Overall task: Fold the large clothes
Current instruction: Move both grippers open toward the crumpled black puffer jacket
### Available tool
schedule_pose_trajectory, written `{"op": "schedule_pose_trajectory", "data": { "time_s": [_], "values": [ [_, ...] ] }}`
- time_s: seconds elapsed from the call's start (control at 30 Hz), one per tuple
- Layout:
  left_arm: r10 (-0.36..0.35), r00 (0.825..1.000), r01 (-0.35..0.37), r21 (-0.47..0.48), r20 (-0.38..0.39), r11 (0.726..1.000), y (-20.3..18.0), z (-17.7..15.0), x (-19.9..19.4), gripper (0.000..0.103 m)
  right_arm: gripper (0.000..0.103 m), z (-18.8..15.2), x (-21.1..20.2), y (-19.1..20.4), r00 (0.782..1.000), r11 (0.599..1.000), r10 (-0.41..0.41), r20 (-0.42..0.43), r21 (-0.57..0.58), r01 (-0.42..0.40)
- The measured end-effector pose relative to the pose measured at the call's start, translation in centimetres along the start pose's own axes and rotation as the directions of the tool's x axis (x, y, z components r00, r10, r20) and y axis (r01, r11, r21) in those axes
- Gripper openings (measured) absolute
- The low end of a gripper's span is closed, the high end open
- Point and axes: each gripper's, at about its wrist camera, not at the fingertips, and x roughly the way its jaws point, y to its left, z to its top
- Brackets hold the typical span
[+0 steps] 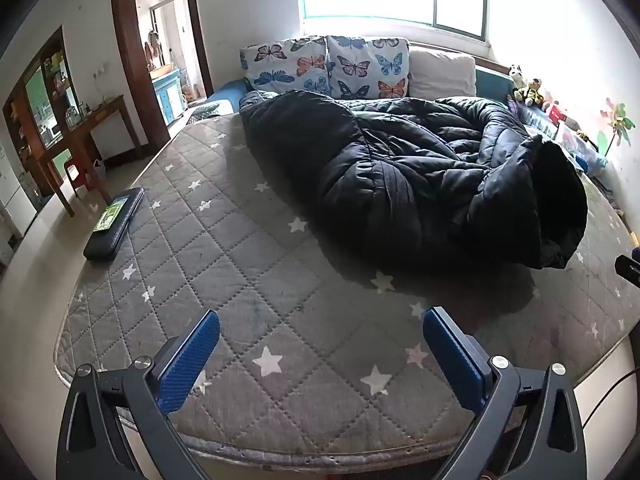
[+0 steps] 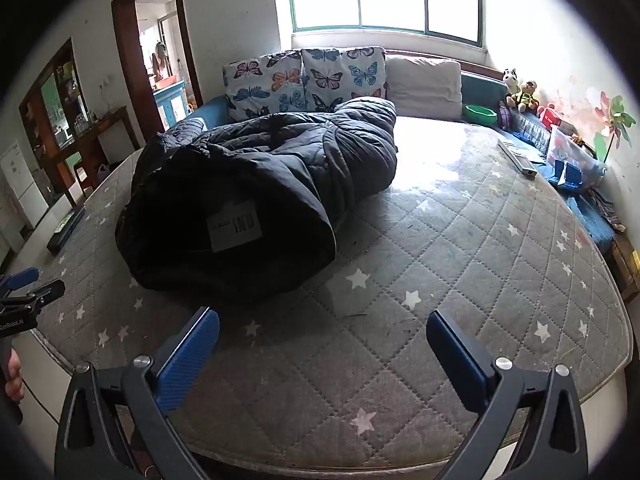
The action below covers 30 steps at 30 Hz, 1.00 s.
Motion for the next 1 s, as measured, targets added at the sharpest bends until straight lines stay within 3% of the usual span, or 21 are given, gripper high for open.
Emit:
{"op": "schedule_pose_trajectory", "data": {
  "time_s": [0.23,1.0],
  "values": [
    [0.003,0.999,-0.003,0.001,-0.039,1.0,-0.7,-0.1,1.1,0.103,0.103,0.0,-0.2,0.0,1.0,1.0,-0.002,0.0,-0.004,0.002],
    [0.039,0.998,-0.039,0.003,-0.055,0.999,-0.1,0.4,1.7,0.103,0.103,0.4,0.2,-1.3,1.0,1.0,0.003,-0.007,0.023,-0.002]
  ]
}}
